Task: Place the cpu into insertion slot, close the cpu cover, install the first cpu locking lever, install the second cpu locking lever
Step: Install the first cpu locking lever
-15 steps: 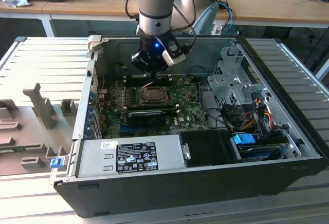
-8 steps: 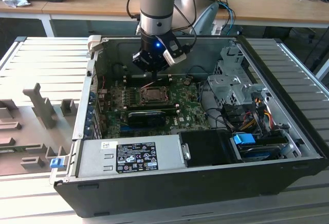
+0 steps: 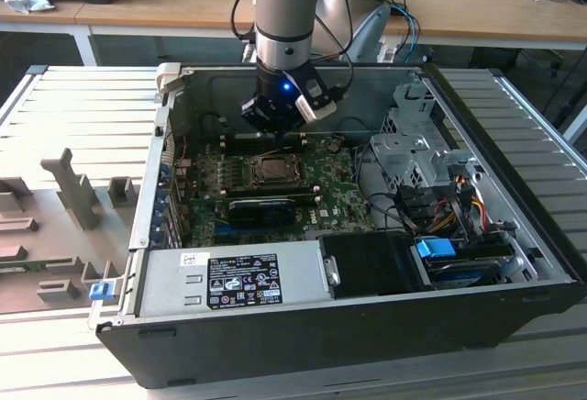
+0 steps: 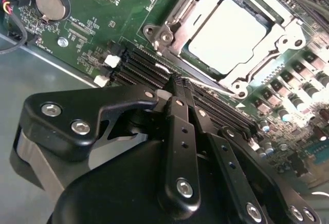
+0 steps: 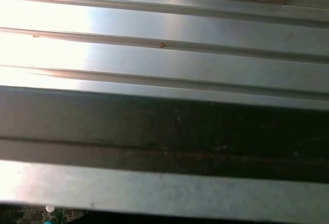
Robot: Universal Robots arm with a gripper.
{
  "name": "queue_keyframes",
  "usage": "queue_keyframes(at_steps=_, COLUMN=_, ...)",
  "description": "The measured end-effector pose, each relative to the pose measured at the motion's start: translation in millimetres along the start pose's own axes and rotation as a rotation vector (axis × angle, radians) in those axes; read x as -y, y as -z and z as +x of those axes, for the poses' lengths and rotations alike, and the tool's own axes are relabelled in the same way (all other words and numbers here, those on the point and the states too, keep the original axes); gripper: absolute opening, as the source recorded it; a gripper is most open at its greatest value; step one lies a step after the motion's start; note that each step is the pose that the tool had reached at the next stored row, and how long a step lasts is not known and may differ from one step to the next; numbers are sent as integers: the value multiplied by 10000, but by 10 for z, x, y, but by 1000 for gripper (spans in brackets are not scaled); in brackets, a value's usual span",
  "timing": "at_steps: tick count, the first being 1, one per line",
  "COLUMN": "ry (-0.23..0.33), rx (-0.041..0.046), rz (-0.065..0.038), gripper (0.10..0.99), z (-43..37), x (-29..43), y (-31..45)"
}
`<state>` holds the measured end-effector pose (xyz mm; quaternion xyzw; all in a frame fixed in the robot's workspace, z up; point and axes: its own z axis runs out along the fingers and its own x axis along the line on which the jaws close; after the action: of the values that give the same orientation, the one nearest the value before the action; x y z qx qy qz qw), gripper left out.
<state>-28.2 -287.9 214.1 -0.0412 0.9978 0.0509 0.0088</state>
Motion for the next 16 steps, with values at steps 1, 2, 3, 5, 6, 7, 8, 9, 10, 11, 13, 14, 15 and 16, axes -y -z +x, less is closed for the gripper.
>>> queue_keyframes(at_steps=1, ry=0, rx=0, rz=0, gripper=106, z=-9, x=2, y=-5)
queue_keyframes(at_steps=2, ry=0, rx=0, rz=0, gripper=106, z=-13, x=5, y=-16)
queue_keyframes(at_steps=3, ry=-2, rx=0, rz=0, gripper=106, z=-13, x=7, y=-23)
queue_keyframes(at_steps=5, ry=0, rx=0, rz=0, gripper=106, z=-17, x=11, y=-37)
queue_keyframes(at_steps=6, ry=0, rx=0, rz=0, gripper=106, z=-19, x=14, y=-45)
queue_keyframes(at_steps=7, ry=-1, rx=0, rz=0, gripper=106, z=-20, x=15, y=-52)
queue_keyframes(at_steps=8, ry=-1, rx=-1, rz=1, gripper=106, z=-23, x=16, y=-58)
queue_keyframes(at_steps=9, ry=0, rx=0, rz=1, gripper=106, z=-26, x=17, y=-66)
queue_keyframes(at_steps=10, ry=-1, rx=0, rz=3, gripper=106, z=-30, x=18, y=-72)
queue_keyframes(at_steps=11, ry=-1, rx=-1, rz=6, gripper=106, z=-33, x=19, y=-78)
queue_keyframes(at_steps=13, ry=-3, rx=-1, rz=18, gripper=106, z=-36, x=21, y=-92)
queue_keyframes(at_steps=14, ry=-2, rx=-3, rz=24, gripper=106, z=-37, x=21, y=-93)
queue_keyframes(at_steps=15, ry=-1, rx=-4, rz=27, gripper=106, z=-37, x=21, y=-94)
queue_keyframes(at_steps=16, ry=0, rx=-3, rz=31, gripper=106, z=-38, x=21, y=-96)
